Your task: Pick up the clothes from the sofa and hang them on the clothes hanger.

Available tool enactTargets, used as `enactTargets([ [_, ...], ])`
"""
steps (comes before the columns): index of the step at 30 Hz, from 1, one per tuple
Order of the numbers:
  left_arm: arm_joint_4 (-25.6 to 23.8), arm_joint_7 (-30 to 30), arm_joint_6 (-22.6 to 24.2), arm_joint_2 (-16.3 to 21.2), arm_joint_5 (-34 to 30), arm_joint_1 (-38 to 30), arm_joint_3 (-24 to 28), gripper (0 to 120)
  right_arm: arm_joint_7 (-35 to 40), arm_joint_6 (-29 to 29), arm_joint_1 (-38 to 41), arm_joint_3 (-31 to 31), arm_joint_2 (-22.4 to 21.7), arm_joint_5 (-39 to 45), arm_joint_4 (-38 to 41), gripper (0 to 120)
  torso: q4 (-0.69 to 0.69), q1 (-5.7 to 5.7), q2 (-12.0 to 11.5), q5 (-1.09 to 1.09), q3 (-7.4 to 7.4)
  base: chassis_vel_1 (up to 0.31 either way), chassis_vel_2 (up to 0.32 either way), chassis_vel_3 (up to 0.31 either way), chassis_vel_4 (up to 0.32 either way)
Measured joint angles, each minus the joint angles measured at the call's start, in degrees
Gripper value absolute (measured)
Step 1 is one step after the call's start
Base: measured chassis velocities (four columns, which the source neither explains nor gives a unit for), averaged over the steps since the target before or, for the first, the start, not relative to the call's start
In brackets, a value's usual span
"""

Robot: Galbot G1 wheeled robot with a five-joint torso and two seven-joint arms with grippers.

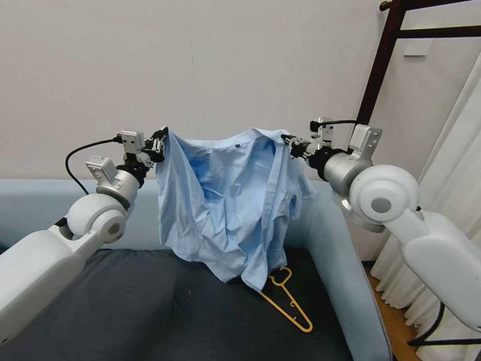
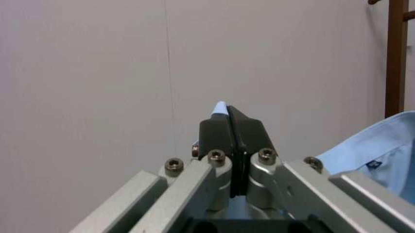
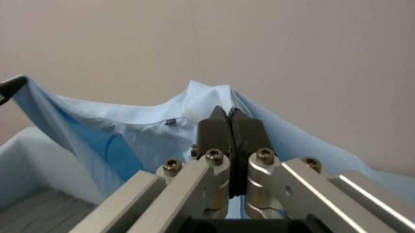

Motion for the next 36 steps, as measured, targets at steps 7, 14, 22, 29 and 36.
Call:
enactTargets([
  [7, -10.0, -5.0, 2.2, 6.7, -0.3, 3.9, -5.1, 0, 0.7, -0.7, -0.2, 4.5, -6.6, 5.9, 9.7, 0, -0.06, -0.01, 0.0, 0.02, -0.01, 0.0, 0.0, 0.0, 0.0],
  [14, -9.1, -6.0, 3.4, 7.0, 3.4, 6.2, -5.8, 0, 0.8, -0.1, -6.6, 7.6, -8.8, 6.8, 13.3, 0, -0.04, -0.01, 0.0, 0.0, -0.01, 0.0, 0.0, 0.0, 0.0],
  [22, -0.5, -6.9, 3.5, -4.5, 14.7, 17.2, -2.2, 0, -0.3, 0.8, -22.7, 4.9, -1.2, -5.0, 9.8, 0, -0.04, 0.01, 0.0, -0.04, 0.01, 0.0, 0.0, 0.0, 0.0],
  [29, 6.5, -6.1, 2.0, -11.8, 20.4, 23.7, 0.0, 0, -5.6, 1.1, -36.1, 2.6, 6.8, -20.8, 1.3, 0, -0.06, 0.0, 0.0, 0.0, 0.0, 0.0, 0.0, 0.0, 0.0],
  [36, 17.1, -4.3, -1.1, -16.7, 26.8, 28.2, 0.3, 0, -7.3, 2.4, -38.6, -1.4, 17.9, -25.5, -12.4, 0, -0.01, 0.0, 0.0, -0.04, 0.01, 0.0, 0.0, 0.0, 0.0],
])
